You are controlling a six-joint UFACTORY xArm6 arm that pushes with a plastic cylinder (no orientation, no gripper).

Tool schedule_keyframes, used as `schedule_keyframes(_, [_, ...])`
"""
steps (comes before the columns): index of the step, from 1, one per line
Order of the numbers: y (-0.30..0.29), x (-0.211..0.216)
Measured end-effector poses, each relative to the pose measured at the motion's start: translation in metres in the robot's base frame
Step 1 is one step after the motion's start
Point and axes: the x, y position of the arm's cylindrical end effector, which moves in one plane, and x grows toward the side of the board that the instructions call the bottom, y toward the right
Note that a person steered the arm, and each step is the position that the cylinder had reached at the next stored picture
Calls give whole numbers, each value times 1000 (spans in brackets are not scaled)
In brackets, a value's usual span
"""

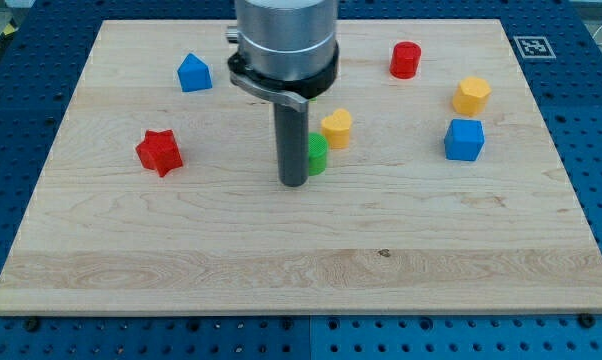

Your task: Push the red star to the center

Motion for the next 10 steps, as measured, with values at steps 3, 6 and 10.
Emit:
schedule_keyframes(3, [-12, 46])
schedule_keyframes(6, [-180, 66])
schedule_keyframes(10, [-181, -67])
